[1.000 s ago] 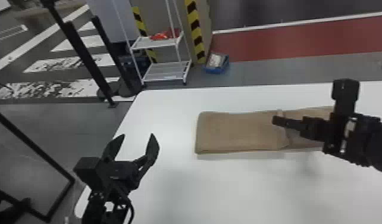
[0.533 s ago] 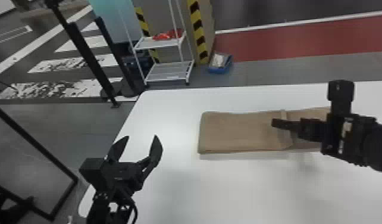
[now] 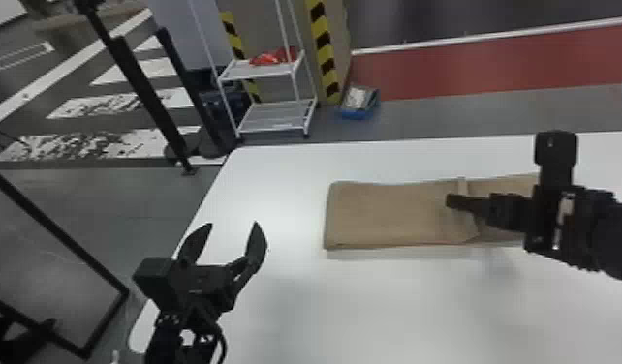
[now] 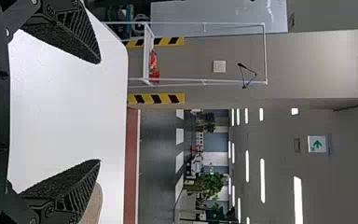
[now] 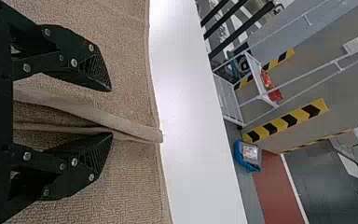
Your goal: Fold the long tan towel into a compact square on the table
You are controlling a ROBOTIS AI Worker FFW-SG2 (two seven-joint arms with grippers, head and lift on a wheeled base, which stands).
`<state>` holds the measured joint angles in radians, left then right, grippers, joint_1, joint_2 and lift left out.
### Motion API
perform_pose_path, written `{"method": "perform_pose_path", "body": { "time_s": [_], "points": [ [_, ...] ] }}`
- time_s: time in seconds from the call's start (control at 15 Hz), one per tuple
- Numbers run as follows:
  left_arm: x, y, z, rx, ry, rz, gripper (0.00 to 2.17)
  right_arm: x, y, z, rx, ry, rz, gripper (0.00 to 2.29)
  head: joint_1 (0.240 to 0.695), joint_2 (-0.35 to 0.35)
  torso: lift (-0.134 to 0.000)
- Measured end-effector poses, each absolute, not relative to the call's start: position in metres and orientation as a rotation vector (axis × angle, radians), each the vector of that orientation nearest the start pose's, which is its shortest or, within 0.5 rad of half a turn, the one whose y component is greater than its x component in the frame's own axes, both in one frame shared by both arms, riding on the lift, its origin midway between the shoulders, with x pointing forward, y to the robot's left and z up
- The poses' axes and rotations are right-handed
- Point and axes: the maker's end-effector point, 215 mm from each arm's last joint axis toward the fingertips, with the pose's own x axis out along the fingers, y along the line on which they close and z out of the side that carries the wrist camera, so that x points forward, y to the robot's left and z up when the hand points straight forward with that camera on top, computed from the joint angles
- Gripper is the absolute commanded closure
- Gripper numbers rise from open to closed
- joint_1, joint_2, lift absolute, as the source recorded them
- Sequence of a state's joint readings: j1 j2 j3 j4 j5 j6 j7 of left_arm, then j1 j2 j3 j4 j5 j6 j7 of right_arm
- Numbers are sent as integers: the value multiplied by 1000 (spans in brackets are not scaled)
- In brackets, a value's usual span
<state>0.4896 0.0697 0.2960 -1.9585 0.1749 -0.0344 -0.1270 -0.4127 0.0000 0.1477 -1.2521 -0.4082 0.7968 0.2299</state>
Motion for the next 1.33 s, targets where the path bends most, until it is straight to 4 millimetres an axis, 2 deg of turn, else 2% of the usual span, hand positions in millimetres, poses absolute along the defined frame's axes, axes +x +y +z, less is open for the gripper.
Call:
{"method": "perform_pose_path", "body": {
  "time_s": [0.13,0.27,0.33,0.6,0.87,0.93,1.13,1.33],
  "points": [
    [434,376,-351,16,39,118,137,615,-38,-440,362,692,507,799,695,342,-123],
    [433,376,-352,16,42,116,140,615,-38,-440,365,691,507,829,695,342,-123],
    [434,376,-353,15,43,116,140,615,-38,-440,366,691,507,944,695,342,-123],
    [434,376,-354,15,45,115,144,612,-38,-441,377,689,508,1018,695,342,-123],
    [434,377,-355,16,47,114,144,607,-33,-428,392,668,526,1018,695,349,-123],
    [434,377,-356,16,48,114,144,606,-32,-426,394,668,529,1011,695,350,-123],
    [434,376,-357,15,49,111,144,600,-34,-434,386,694,518,640,695,350,-123],
    [434,377,-358,17,51,110,144,600,-41,-440,367,703,490,623,695,345,-123]
  ]
}}
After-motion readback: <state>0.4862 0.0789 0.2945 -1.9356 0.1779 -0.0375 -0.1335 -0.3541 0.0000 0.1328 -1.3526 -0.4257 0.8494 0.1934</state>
